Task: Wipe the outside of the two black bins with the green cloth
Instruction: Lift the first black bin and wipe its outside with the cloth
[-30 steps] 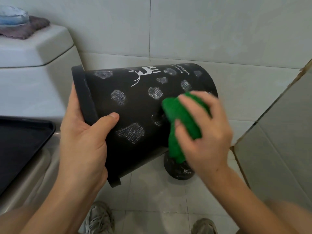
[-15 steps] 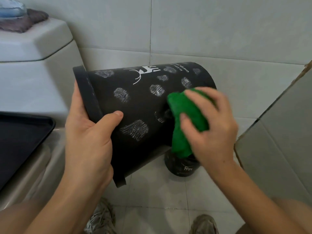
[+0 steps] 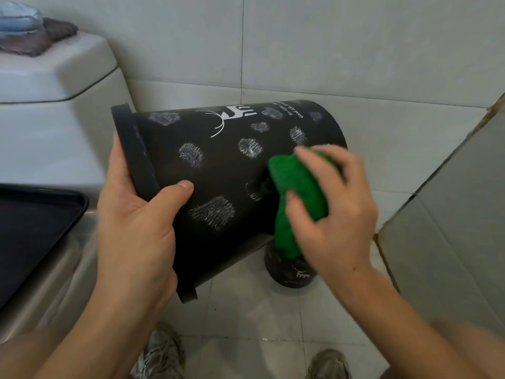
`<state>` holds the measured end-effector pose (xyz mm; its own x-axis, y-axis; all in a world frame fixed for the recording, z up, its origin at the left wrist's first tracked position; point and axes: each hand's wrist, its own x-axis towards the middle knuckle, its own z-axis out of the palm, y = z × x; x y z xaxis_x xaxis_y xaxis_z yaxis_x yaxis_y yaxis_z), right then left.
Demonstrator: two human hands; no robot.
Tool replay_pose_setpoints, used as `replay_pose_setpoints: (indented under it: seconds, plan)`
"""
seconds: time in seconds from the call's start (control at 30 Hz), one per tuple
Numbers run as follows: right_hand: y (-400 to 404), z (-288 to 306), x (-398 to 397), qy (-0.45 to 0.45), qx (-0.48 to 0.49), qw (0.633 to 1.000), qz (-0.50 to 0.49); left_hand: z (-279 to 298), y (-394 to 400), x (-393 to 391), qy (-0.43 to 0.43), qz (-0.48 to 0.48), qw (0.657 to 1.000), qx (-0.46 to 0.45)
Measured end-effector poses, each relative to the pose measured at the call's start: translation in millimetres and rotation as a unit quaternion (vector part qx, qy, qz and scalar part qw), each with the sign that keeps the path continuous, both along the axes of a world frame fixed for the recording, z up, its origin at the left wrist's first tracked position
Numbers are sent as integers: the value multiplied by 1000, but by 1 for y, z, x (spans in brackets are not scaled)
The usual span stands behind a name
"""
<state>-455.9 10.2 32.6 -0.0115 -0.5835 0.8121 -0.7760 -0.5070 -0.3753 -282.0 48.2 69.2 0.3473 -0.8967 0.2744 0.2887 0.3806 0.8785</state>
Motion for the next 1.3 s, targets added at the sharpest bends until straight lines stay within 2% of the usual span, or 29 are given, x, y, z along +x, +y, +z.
replay_pose_setpoints:
  seconds: [0.07, 0.1, 0.2, 0.27, 0.4, 0.43, 0.53, 0.57, 0.6, 0.73, 0.77, 0.87, 0.9, 1.07, 1.2, 1.3]
  plan:
    - [11, -4, 6, 79, -38, 995, 46, 0, 0, -1, 2, 2, 1000, -2]
    - [8, -2, 3, 82, -46, 994, 49, 0, -1, -2, 3, 3, 1000, -1]
    - [-11, 6, -12, -51, -2, 999, -10, 1, -1, -2, 0, 3, 1000, 3]
    - [-10, 8, -9, -78, 9, 997, -24, 1, 0, -3, -6, 6, 1000, -1]
    - [11, -2, 6, 65, -50, 995, 57, 1, 1, -6, -1, 2, 1000, -9]
    - [7, 0, 3, 63, -48, 995, 58, 0, 0, -6, 0, 2, 1000, -7]
    - [-15, 9, -11, -68, 14, 998, -13, 0, 1, -6, -7, -1, 1000, -6]
    - [-15, 10, -10, -84, 23, 996, -28, 0, 1, -6, -10, -3, 1000, -6]
    - [-11, 9, -6, -72, 22, 997, -25, 0, 1, -6, -12, -4, 1000, -6]
    - [10, 0, 9, 77, -29, 994, 68, -2, 0, -6, -5, -10, 1000, -10]
    - [5, 3, 5, 71, -24, 995, 60, -2, 0, -7, -3, -9, 1000, -6]
    - [-12, 11, -6, -40, 33, 999, -11, -3, 0, -8, -4, -5, 1000, 0]
    - [-10, 11, -4, -47, 39, 998, -24, -3, 0, -8, -8, -4, 1000, 0]
    - [8, -1, 9, 80, 1, 995, 61, -4, -2, -6, 1, 8, 1000, 2]
    - [-13, 6, -11, -28, 51, 998, -28, -3, -2, -5, -3, 8, 1000, 1]
    - [4, -1, 5, 12, 23, 1000, 11, -3, -2, -6, -2, 7, 1000, -13]
